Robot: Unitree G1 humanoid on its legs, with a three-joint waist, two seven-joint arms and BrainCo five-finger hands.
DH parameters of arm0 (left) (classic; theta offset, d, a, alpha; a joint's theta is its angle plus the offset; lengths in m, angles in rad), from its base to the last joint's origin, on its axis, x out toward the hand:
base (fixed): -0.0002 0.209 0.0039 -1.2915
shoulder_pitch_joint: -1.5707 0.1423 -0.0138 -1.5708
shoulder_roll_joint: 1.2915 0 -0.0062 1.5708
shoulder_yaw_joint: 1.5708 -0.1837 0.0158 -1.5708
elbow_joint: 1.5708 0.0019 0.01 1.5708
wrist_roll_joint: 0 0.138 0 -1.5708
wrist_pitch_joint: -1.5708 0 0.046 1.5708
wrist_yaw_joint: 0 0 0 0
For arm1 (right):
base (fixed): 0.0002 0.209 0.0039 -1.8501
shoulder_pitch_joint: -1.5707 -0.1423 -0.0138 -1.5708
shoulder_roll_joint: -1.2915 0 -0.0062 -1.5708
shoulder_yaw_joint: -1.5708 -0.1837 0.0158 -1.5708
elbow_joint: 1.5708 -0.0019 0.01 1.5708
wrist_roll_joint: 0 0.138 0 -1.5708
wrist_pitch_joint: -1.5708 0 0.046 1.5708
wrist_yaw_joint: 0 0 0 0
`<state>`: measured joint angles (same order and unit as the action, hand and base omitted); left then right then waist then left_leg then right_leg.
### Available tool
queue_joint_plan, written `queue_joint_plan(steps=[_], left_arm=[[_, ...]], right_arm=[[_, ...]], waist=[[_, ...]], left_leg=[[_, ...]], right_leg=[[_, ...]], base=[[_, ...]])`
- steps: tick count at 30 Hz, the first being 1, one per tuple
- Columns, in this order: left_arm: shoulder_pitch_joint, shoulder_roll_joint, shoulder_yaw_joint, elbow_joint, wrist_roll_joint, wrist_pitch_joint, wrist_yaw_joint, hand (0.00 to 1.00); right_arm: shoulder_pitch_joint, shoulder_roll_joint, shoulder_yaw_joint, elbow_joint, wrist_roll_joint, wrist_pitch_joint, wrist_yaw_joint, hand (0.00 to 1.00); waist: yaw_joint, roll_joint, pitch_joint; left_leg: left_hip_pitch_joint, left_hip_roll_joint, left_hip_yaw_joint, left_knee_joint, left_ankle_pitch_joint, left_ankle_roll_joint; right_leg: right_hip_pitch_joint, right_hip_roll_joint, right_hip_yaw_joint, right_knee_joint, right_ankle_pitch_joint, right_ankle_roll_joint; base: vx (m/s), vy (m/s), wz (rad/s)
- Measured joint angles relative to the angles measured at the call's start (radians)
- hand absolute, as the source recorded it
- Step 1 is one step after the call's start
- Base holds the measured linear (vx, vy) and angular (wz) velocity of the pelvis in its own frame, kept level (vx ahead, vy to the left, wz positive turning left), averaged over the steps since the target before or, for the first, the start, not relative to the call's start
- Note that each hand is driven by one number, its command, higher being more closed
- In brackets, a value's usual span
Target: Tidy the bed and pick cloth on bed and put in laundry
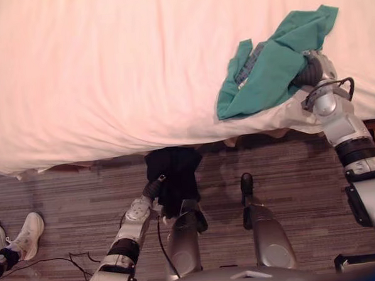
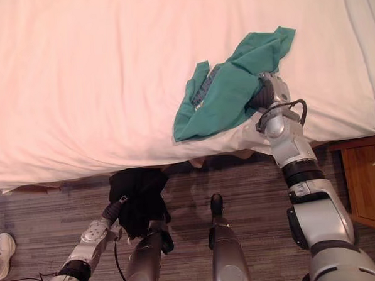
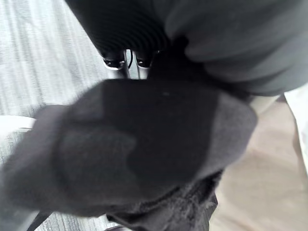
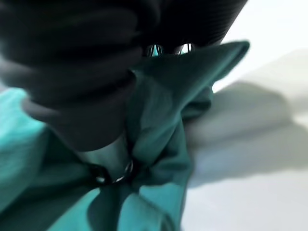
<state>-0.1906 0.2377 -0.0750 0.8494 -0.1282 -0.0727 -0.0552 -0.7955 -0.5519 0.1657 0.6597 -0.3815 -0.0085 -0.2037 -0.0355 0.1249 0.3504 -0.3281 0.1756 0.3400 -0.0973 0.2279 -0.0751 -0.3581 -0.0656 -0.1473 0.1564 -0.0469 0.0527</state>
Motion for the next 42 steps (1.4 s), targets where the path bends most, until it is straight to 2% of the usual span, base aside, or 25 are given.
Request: queue_joint_plan(steps=[2, 6, 10, 13, 14, 15, 16, 18, 19, 20, 21, 22, 23, 24, 27, 30, 33, 37, 38, 39, 40, 41, 42], left_arm=[[-0.003, -0.006, 0.006, 0.000, -0.004, 0.000, 0.000, 1.00], [0.008, -0.036, 0.020, 0.001, -0.002, 0.001, 0.002, 1.00], [0.036, -0.070, 0.072, 0.000, 0.000, 0.008, 0.025, 1.00], [0.066, -0.106, 0.118, 0.000, 0.006, 0.018, 0.072, 1.00], [0.081, -0.122, 0.127, -0.002, 0.025, 0.019, 0.095, 1.00], [0.087, -0.137, 0.129, -0.002, 0.041, 0.020, 0.107, 1.00], [0.092, -0.148, 0.135, -0.001, 0.045, 0.022, 0.108, 1.00], [0.110, -0.173, 0.150, 0.004, 0.074, 0.033, 0.112, 1.00], [0.119, -0.188, 0.154, 0.016, 0.082, 0.037, 0.127, 1.00], [0.116, -0.193, 0.154, 0.021, 0.082, 0.039, 0.139, 1.00], [0.117, -0.195, 0.154, 0.020, 0.083, 0.039, 0.150, 1.00], [0.119, -0.192, 0.154, 0.021, 0.083, 0.039, 0.151, 1.00], [0.120, -0.186, 0.154, 0.022, 0.084, 0.038, 0.152, 1.00], [0.121, -0.168, 0.154, 0.029, 0.088, 0.038, 0.158, 1.00], [0.182, -0.140, 0.159, 0.036, 0.121, 0.042, 0.180, 1.00], [0.231, -0.118, 0.172, 0.036, 0.132, 0.043, 0.186, 1.00], [0.261, -0.119, 0.172, 0.036, 0.156, 0.047, 0.185, 1.00], [0.292, -0.125, 0.176, 0.037, 0.161, 0.048, 0.185, 1.00], [0.300, -0.125, 0.186, 0.037, 0.161, 0.048, 0.185, 1.00], [0.301, -0.125, 0.204, 0.037, 0.161, 0.049, 0.186, 1.00], [0.299, -0.131, 0.203, 0.037, 0.161, 0.049, 0.186, 1.00], [0.293, -0.126, 0.204, 0.036, 0.161, 0.049, 0.191, 1.00], [0.293, -0.125, 0.204, 0.036, 0.161, 0.049, 0.194, 1.00]], right_arm=[[0.021, 0.011, -0.024, -0.013, 0.092, 0.000, -0.003, 1.00], [0.102, 0.081, -0.108, -0.071, 0.284, -0.014, -0.036, 1.00], [0.206, 0.129, -0.116, -0.164, 0.389, -0.038, -0.048, 1.00], [0.315, 0.162, -0.064, -0.243, 0.461, -0.066, -0.034, 1.00], [0.368, 0.180, -0.003, -0.277, 0.476, -0.076, -0.012, 1.00], [0.411, 0.216, 0.042, -0.295, 0.476, -0.087, 0.007, 1.00], [0.426, 0.234, 0.062, -0.295, 0.475, -0.089, 0.019, 1.00], [0.467, 0.279, 0.122, -0.288, 0.474, -0.088, 0.057, 1.00], [0.501, 0.288, 0.166, -0.283, 0.463, -0.087, 0.088, 1.00], [0.521, 0.298, 0.190, -0.278, 0.439, -0.086, 0.110, 1.00], [0.543, 0.316, 0.212, -0.270, 0.415, -0.084, 0.135, 1.00], [0.566, 0.334, 0.220, -0.269, 0.395, -0.081, 0.154, 1.00], [0.573, 0.349, 0.220, -0.263, 0.392, -0.077, 0.161, 1.00], [0.578, 0.387, 0.218, -0.241, 0.374, -0.070, 0.167, 1.00], [0.598, 0.460, 0.242, -0.207, 0.357, -0.061, 0.199, 1.00], [0.625, 0.498, 0.301, -0.206, 0.358, -0.062, 0.234, 1.00], [0.651, 0.504, 0.361, -0.181, 0.358, -0.061, 0.270, 1.00], [0.689, 0.512, 0.400, -0.098, 0.334, -0.060, 0.296, 1.00], [0.699, 0.515, 0.395, -0.054, 0.296, -0.060, 0.297, 1.00], [0.706, 0.518, 0.384, -0.002, 0.232, -0.057, 0.289, 1.00], [0.715, 0.523, 0.365, 0.034, 0.209, -0.058, 0.287, 1.00], [0.727, 0.544, 0.309, 0.123, 0.156, -0.052, 0.270, 1.00], [0.730, 0.555, 0.281, 0.171, 0.131, -0.048, 0.261, 1.00]], waist=[[0.004, 0.000, 0.000], [0.024, 0.000, 0.000], [0.024, 0.000, -0.001], [0.027, 0.000, -0.006], [0.027, -0.001, -0.017], [0.022, -0.012, -0.022], [0.022, -0.018, -0.026], [0.021, -0.030, -0.073], [0.017, -0.028, -0.104], [0.011, -0.023, -0.113], [-0.006, -0.009, -0.124], [-0.010, -0.001, -0.149], [-0.009, -0.007, -0.158], [-0.006, -0.037, -0.180], [-0.002, -0.089, -0.210], [-0.001, -0.115, -0.227], [0.024, -0.118, -0.232], [0.030, -0.128, -0.235], [0.032, -0.136, -0.236], [0.030, -0.147, -0.233], [0.028, -0.145, -0.230], [0.023, -0.145, -0.225], [0.025, -0.148, -0.225]], left_leg=[[0.006, 0.000, -0.007, 0.000, 0.009, -0.002], [0.033, -0.002, -0.011, 0.000, 0.034, -0.028], [0.068, 0.000, -0.012, 0.000, 0.057, -0.028], [0.102, -0.001, -0.015, 0.000, 0.064, -0.020], [0.102, -0.007, -0.012, 0.000, 0.084, -0.005], [0.098, -0.022, 0.032, -0.001, 0.128, 0.034], [0.099, -0.032, 0.086, 0.012, 0.112, 0.055], [0.102, -0.030, 0.314, 0.122, -0.061, 0.095], [0.118, -0.021, 0.428, 0.188, -0.129, 0.133], [0.146, -0.011, 0.498, 0.211, -0.151, 0.152], [0.181, 0.002, 0.556, 0.201, -0.148, 0.160], [0.200, -0.008, 0.537, 0.157, -0.152, 0.156], [0.209, -0.024, 0.518, 0.121, -0.159, 0.156], [0.212, -0.057, 0.469, 0.077, -0.149, 0.160], [0.254, -0.100, 0.382, 0.041, -0.150, 0.163], [0.279, -0.132, 0.328, 0.023, -0.150, 0.162], [0.287, -0.143, 0.302, 0.010, -0.144, 0.154], [0.303, -0.157, 0.235, 0.000, -0.141, 0.150], [0.306, -0.167, 0.191, 0.000, -0.145, 0.148], [0.314, -0.176, 0.131, 0.000, -0.151, 0.160], [0.311, -0.176, 0.097, 0.001, -0.150, 0.163], [0.309, -0.173, 0.022, 0.001, -0.155, 0.166], [0.309, -0.173, -0.011, 0.000, -0.154, 0.167]], right_leg=[[-0.002, -0.002, -0.004, 0.027, -0.018, -0.005], [0.006, -0.009, -0.004, 0.070, -0.052, -0.015], [0.045, -0.007, -0.017, 0.068, -0.065, -0.026], [0.094, -0.008, -0.036, 0.068, -0.083, -0.031], [0.112, -0.017, -0.072, 0.070, -0.091, -0.037], [0.140, -0.051, -0.144, 0.068, -0.096, -0.045], [0.160, -0.069, -0.176, 0.063, -0.097, -0.047], [0.201, -0.107, -0.248, 0.049, -0.098, -0.048], [0.236, -0.127, -0.319, 0.050, -0.098, -0.047], [0.277, -0.133, -0.377, 0.051, -0.099, -0.047], [0.327, -0.125, -0.448, 0.056, -0.101, -0.044], [0.360, -0.115, -0.499, 0.067, -0.119, -0.025], [0.375, -0.114, -0.517, 0.073, -0.129, -0.017], [0.386, -0.126, -0.547, 0.091, -0.141, -0.012], [0.432, -0.154, -0.558, 0.129, -0.163, -0.008], [0.473, -0.171, -0.567, 0.104, -0.161, -0.012], [0.498, -0.175, -0.591, 0.112, -0.161, -0.010], [0.512, -0.206, -0.631, 0.209, -0.162, -0.011], [0.505, -0.226, -0.617, 0.282, -0.163, -0.017], [0.478, -0.249, -0.554, 0.401, -0.155, -0.042], [0.447, -0.246, -0.502, 0.448, -0.177, -0.053], [0.420, -0.193, -0.363, 0.437, -0.241, -0.047], [0.403, -0.164, -0.294, 0.428, -0.262, -0.039]], base=[[0.01, -0.051, 0.11], [0.01, -0.063, 0.02], [0.03, -0.070, 0.03], [0.06, -0.043, 0.18], [0.02, -0.028, 0.76], [0.01, -0.015, 0.97], [0.02, 0.014, 1.04], [0.12, 0.069, 1.11], [0.16, 0.056, 1.45], [0.14, 0.068, 1.78], [0.12, 0.167, 1.84], [0.13, 0.217, 1.67], [0.16, 0.243, 1.54], [0.14, 0.165, 1.09], [0.17, 0.125, 0.98], [0.10, 0.042, 0.58], [0.03, -0.020, 0.29], [0.04, 0.010, 0.49], [0.06, 0.078, 0.96], [0.03, 0.119, 1.17], [-0.02, 0.215, 1.60], [-0.06, 0.218, 1.46], [-0.10, 0.262, 1.82]])
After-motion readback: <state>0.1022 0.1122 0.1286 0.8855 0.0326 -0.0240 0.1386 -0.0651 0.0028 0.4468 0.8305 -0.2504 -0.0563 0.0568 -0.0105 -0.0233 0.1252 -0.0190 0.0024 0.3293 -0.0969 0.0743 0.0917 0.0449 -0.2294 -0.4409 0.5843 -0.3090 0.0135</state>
